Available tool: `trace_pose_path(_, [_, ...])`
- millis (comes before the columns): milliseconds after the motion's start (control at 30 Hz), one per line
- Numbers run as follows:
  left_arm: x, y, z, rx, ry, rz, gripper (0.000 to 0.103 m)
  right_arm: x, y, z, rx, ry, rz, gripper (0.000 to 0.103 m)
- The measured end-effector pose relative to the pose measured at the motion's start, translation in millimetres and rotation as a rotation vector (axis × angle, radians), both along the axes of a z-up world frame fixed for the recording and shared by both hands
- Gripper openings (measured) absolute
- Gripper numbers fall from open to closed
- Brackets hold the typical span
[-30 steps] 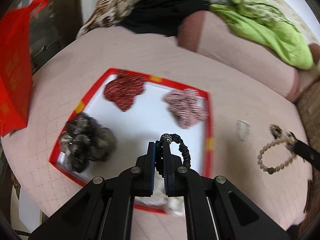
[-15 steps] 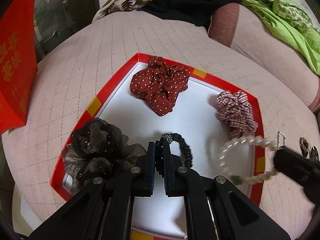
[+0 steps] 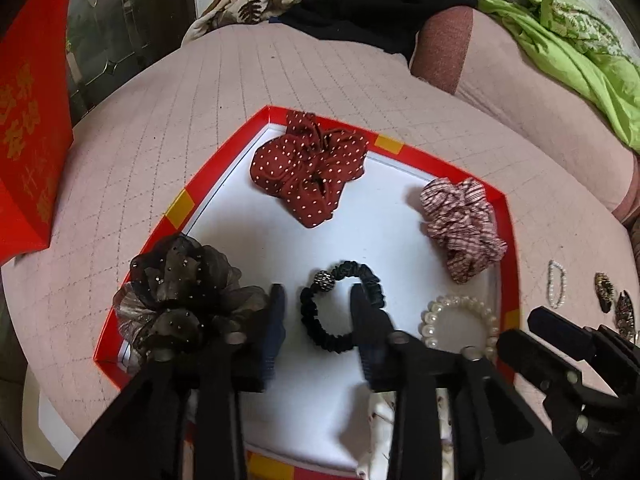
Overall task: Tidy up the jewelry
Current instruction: 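Carry the hair tie and pearl bracelet into the box and release, then move both tools back toward the remaining bracelets and hair ties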
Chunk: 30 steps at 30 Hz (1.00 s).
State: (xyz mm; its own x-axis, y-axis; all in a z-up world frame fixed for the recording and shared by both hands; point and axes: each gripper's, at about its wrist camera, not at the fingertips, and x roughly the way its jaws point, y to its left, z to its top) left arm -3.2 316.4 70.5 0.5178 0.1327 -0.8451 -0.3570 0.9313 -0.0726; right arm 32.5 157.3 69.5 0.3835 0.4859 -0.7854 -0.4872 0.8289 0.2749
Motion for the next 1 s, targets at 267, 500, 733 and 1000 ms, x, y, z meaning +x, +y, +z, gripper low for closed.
trace_pose_path(267, [-32,-18,34,-0.022,-0.058,0.015,0.048,-30,-34,14,-0.036,-0.054,-0.021,0.052])
trace_pose_path(500, [-65,-59,51,-0.031,-0.088,-0.01,0.049,-66,-89,7,-0.038,-0.038,-0.095,0.052])
trace_pose_path(733, [-90,-119,51,-0.019,-0.088,-0.105,0.05,-99,-143,-5,-0.021,-0.009,-0.187,0.052])
trace_pose_path(1000, [-111,-174,39,0.01,-0.062,-0.196,0.05,-124,-185,-7,-0.053,-0.042,-0.259,0.056])
